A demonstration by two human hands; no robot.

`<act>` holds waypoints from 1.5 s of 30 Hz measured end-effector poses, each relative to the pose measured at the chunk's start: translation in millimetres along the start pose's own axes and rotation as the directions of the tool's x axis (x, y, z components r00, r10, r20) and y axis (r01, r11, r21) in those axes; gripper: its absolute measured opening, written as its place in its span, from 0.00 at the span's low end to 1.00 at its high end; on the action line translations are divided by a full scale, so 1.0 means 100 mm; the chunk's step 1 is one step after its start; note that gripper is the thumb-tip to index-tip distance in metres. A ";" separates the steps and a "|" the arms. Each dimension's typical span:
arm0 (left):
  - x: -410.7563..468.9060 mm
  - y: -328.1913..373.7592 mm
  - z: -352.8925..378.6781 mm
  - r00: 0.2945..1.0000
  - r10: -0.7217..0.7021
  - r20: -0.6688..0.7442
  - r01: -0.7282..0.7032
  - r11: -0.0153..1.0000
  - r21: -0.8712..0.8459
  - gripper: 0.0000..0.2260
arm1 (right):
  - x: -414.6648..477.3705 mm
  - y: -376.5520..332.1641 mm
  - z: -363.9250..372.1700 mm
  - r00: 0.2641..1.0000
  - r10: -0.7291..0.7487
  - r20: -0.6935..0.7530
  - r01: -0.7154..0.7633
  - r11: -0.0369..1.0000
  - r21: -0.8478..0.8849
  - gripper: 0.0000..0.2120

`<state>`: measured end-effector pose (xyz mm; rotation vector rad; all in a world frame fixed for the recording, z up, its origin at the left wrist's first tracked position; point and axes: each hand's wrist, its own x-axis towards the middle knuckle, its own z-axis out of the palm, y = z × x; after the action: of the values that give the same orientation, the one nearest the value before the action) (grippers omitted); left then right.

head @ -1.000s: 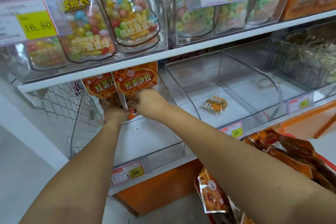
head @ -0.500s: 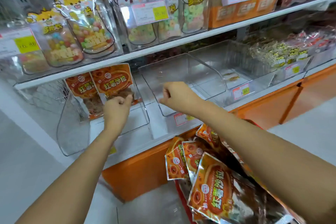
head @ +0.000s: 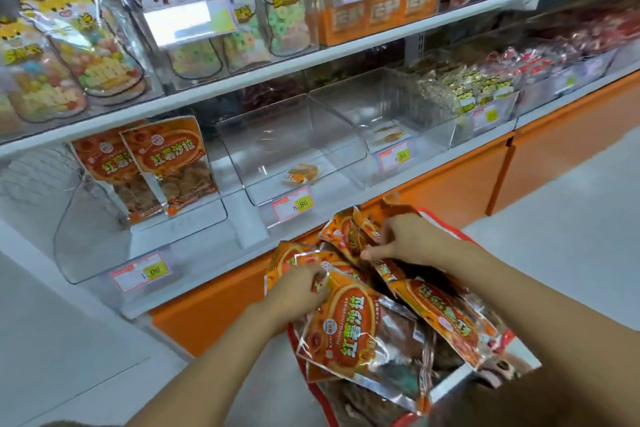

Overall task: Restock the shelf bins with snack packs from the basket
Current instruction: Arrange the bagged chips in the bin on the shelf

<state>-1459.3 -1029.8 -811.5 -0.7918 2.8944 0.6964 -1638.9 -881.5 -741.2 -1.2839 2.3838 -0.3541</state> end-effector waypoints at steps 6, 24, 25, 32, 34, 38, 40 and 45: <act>0.00 -0.02 0.11 0.996 -0.094 0.010 0.094 0.995 0.018 0.18 | -0.29 -0.14 0.27 0.971 -0.191 -0.141 0.128 0.922 -0.366 0.37; -0.10 0.17 -0.81 0.997 -0.053 -0.056 0.017 0.859 -0.511 0.41 | -0.11 -0.63 -0.70 0.965 -0.260 -0.038 0.240 0.810 0.535 0.15; -0.12 0.19 -0.84 0.997 -0.035 -0.065 -0.004 0.855 -0.519 0.42 | -0.12 -0.66 -0.75 0.957 -0.290 -0.034 0.243 0.728 0.641 0.15; -0.29 0.21 -1.12 0.994 -0.070 -0.088 -0.032 0.575 -0.818 0.21 | 0.03 -0.83 -1.00 0.925 -0.378 0.021 0.075 0.236 0.969 0.12; -0.34 0.13 -1.16 0.994 -0.102 -0.035 0.012 0.431 -0.902 0.14 | 0.09 -0.88 -1.00 0.965 -0.259 0.046 -0.001 0.172 0.985 0.11; -0.39 0.00 -1.30 0.983 -0.173 -0.055 -0.011 0.242 -0.970 0.21 | 0.23 -1.05 -0.91 0.983 -0.159 0.088 -0.098 -0.056 0.994 0.18; -0.40 -0.08 -1.44 0.962 -0.256 -0.096 -0.046 0.195 -0.980 0.19 | 0.32 -1.15 -0.85 0.977 -0.203 0.070 -0.094 -0.113 0.989 0.26; -0.41 -0.58 -1.75 0.845 -0.484 -0.227 -0.112 0.256 -0.960 0.08 | 0.41 -1.52 -0.64 0.960 -0.274 0.065 0.094 0.529 0.844 0.15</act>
<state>-1384.6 -1131.7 -671.5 -1.5619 2.2248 2.6962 -1577.0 -996.4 -632.7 -0.9973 1.5106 -1.2121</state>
